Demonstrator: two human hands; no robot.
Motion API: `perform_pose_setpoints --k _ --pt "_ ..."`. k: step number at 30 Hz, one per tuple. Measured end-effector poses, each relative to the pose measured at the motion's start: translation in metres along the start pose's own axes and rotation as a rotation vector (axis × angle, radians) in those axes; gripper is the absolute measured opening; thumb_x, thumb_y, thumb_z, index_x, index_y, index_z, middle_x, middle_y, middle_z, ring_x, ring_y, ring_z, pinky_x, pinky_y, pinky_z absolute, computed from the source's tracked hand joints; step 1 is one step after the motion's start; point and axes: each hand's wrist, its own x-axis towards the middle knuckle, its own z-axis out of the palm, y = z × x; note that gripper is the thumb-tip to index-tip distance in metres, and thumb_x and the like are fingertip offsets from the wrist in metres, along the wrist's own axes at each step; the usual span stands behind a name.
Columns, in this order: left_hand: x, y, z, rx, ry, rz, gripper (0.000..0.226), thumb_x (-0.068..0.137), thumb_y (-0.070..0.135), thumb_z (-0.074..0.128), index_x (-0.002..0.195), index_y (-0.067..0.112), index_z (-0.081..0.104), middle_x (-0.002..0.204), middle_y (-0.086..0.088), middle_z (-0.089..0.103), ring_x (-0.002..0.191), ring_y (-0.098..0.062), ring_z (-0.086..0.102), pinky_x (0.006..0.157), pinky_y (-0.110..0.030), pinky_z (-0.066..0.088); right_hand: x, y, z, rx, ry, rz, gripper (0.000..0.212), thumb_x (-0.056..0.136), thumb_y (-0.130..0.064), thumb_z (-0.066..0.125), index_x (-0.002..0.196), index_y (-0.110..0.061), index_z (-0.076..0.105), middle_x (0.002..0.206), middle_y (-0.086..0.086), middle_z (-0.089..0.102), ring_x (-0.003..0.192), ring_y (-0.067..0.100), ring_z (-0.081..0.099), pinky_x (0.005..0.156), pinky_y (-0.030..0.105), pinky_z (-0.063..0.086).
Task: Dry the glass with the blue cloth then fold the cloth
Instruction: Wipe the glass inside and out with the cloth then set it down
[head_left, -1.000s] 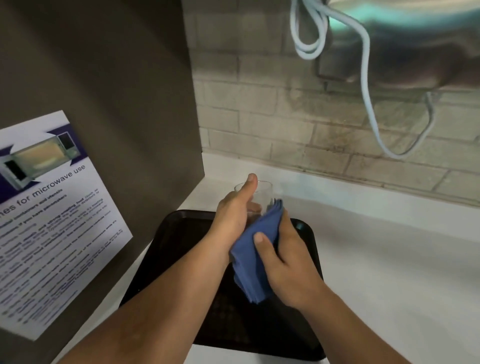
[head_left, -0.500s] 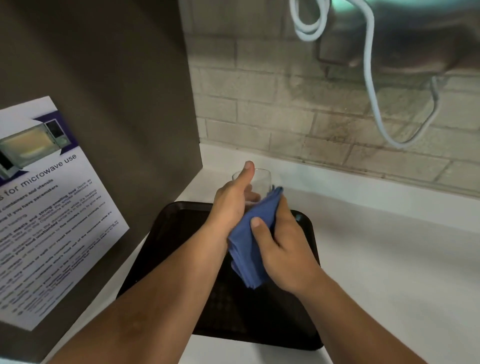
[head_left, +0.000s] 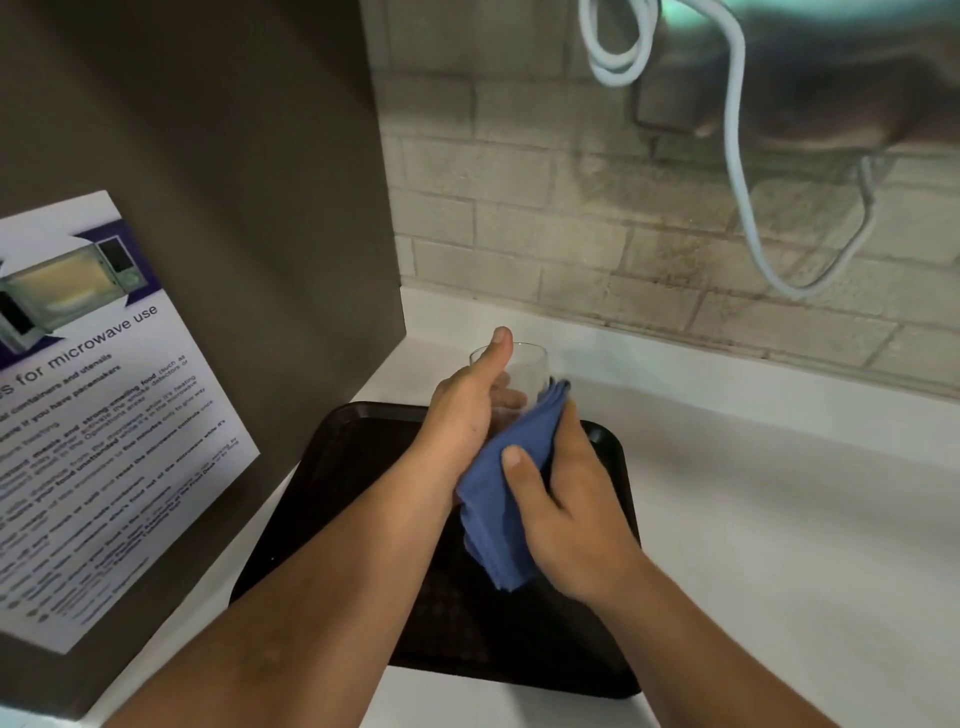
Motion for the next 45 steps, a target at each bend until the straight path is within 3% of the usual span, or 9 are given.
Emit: perform_pose_setpoints --k 5,12,16,21,24,29,33,38,45 --pt "-0.015 0.001 -0.001 -0.171 -0.160 -0.084 0.096 0.065 0.072 0.074 0.131 0.003 0.069 0.131 -0.028 0.069 0.111 -0.039 0.071 0.107 -0.053 0.053 0.037 -0.006 -0.011 0.208 0.082 0.186 0.030 0.101 -0.043 0.044 0.120 -0.026 0.059 0.104 -0.006 0.074 0.090 0.006 0.073 0.085 0.029 0.057" --pt "-0.019 -0.003 -0.004 -0.145 -0.129 -0.150 0.081 0.086 0.069 0.065 0.144 0.014 0.053 0.119 -0.022 0.074 0.095 -0.035 0.076 0.071 -0.041 0.060 0.031 0.002 -0.004 0.145 0.144 0.117 0.019 0.104 -0.034 0.043 0.113 -0.025 0.057 0.093 -0.012 0.072 0.082 -0.006 0.069 0.065 0.006 0.049" --pt "-0.022 -0.010 -0.008 -0.230 -0.212 -0.106 0.059 0.087 0.060 0.066 0.113 0.009 0.079 0.095 -0.016 0.081 0.077 -0.028 0.079 0.065 -0.034 0.063 0.034 -0.002 -0.001 0.119 0.174 0.085 0.018 0.102 -0.039 0.045 0.110 -0.028 0.058 0.086 -0.017 0.071 0.079 -0.012 0.067 0.060 0.002 0.046" --pt "-0.018 -0.008 -0.007 -0.251 -0.135 -0.101 0.073 0.083 0.073 0.064 0.109 0.006 0.081 0.101 -0.016 0.083 0.090 -0.033 0.080 0.081 -0.043 0.064 0.042 0.006 -0.010 0.439 0.084 0.322 0.041 0.099 -0.048 0.041 0.099 -0.027 0.076 0.091 0.001 0.080 0.085 0.015 0.076 0.079 0.032 0.057" --pt "-0.013 -0.002 -0.006 -0.245 0.013 -0.088 0.083 0.082 0.077 0.061 0.117 0.003 0.073 0.115 -0.020 0.077 0.104 -0.038 0.074 0.092 -0.049 0.059 0.023 0.013 -0.013 0.552 -0.004 0.333 0.041 0.100 -0.039 0.046 0.084 -0.032 0.082 0.083 -0.004 0.081 0.078 0.009 0.076 0.077 0.029 0.055" --pt "-0.002 -0.003 -0.004 -0.059 0.054 0.020 0.069 0.087 0.073 0.059 0.100 0.006 0.074 0.091 -0.010 0.076 0.086 -0.025 0.073 0.075 -0.035 0.055 -0.002 -0.002 0.004 -0.021 -0.004 0.035 0.057 0.097 -0.049 0.044 0.146 -0.020 0.039 0.129 0.000 0.065 0.114 0.010 0.065 0.098 0.028 0.053" --pt "-0.009 -0.009 -0.003 -0.227 -0.181 -0.086 0.071 0.070 0.066 0.071 0.105 0.005 0.081 0.096 -0.018 0.082 0.086 -0.031 0.080 0.073 -0.035 0.063 0.040 -0.021 -0.009 0.034 0.223 0.130 0.033 0.102 -0.041 0.043 0.122 -0.017 0.056 0.098 -0.005 0.071 0.087 0.002 0.070 0.073 0.012 0.053" --pt "-0.010 -0.007 -0.001 -0.256 -0.145 -0.061 0.071 0.084 0.073 0.062 0.099 0.007 0.083 0.097 -0.016 0.083 0.084 -0.031 0.080 0.077 -0.042 0.062 0.042 -0.010 -0.019 0.417 0.101 0.350 0.043 0.098 -0.049 0.039 0.107 -0.025 0.073 0.102 0.007 0.079 0.096 0.023 0.075 0.098 0.050 0.055" --pt "0.004 -0.002 -0.003 -0.074 0.066 0.021 0.072 0.092 0.072 0.053 0.098 0.004 0.074 0.097 -0.013 0.076 0.089 -0.027 0.072 0.085 -0.040 0.058 0.005 -0.009 0.000 -0.054 0.002 0.021 0.049 0.100 -0.043 0.044 0.143 -0.020 0.040 0.122 -0.005 0.066 0.106 0.001 0.065 0.095 0.018 0.052"
